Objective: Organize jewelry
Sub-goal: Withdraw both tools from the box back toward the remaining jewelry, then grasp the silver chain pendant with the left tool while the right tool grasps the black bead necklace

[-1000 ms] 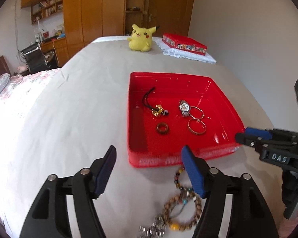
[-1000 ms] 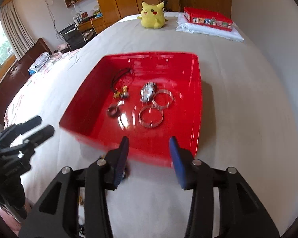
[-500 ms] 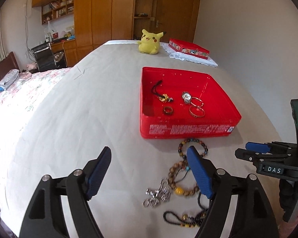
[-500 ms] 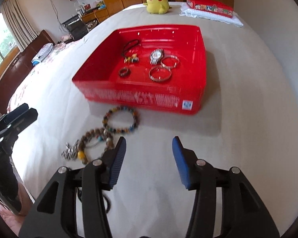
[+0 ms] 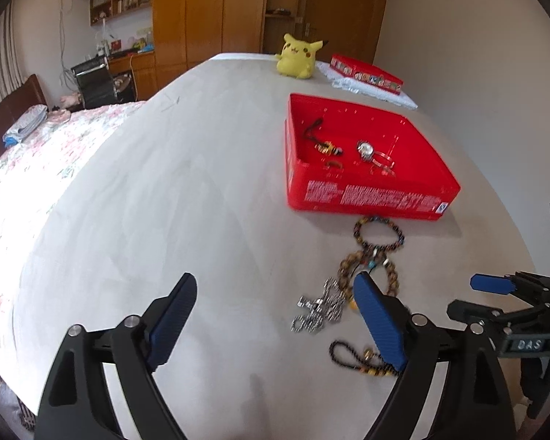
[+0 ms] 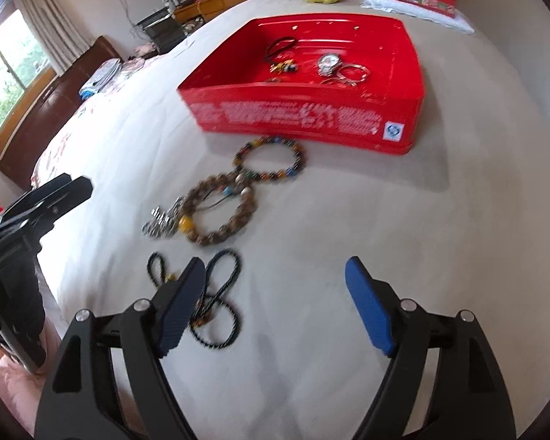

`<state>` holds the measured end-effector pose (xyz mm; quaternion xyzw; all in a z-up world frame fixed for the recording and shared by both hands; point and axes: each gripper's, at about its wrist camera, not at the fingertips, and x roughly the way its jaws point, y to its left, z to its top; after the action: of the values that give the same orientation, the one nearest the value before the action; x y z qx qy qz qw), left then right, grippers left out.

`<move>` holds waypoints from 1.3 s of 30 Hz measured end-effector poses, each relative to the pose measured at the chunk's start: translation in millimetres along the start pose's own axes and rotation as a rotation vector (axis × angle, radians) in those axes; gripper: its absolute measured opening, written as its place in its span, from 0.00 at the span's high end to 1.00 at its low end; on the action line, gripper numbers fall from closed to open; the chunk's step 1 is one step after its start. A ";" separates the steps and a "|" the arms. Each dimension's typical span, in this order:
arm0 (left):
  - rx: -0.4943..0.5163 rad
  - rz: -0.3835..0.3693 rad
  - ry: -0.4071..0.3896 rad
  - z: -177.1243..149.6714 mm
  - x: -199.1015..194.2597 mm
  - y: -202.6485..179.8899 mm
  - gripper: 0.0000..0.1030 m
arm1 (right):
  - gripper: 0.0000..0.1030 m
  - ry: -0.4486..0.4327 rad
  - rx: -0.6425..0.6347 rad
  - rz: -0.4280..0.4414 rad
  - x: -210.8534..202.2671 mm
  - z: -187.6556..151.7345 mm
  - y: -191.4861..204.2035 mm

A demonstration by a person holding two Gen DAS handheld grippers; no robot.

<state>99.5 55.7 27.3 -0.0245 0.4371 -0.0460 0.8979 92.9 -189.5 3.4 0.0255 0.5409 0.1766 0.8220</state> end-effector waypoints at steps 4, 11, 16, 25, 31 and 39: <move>0.018 -0.002 0.034 -9.7 1.2 0.1 0.15 | 0.30 0.047 -0.027 0.020 5.3 -13.3 12.0; 0.033 -0.008 0.064 -23.7 -0.2 1.2 0.15 | 0.31 0.112 -0.088 0.073 18.6 -24.5 34.0; 0.018 -0.002 0.079 -26.8 0.7 7.8 0.15 | 0.31 0.152 -0.133 0.090 33.6 -21.8 47.2; -0.050 0.005 0.085 -23.5 4.6 27.0 0.15 | 0.51 0.163 -0.250 0.023 48.5 -25.1 78.2; -0.062 -0.008 0.102 -21.8 10.9 29.0 0.15 | 0.82 0.157 -0.297 0.028 47.8 -28.8 86.9; -0.044 -0.041 0.135 -18.0 23.4 21.3 0.15 | 0.86 0.152 -0.178 0.033 33.7 -27.0 46.4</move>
<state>101.0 74.4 -3.9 -0.0501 0.4968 -0.0562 0.8646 68.3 -139.4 -26.6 -0.0520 0.5833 0.2389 0.7746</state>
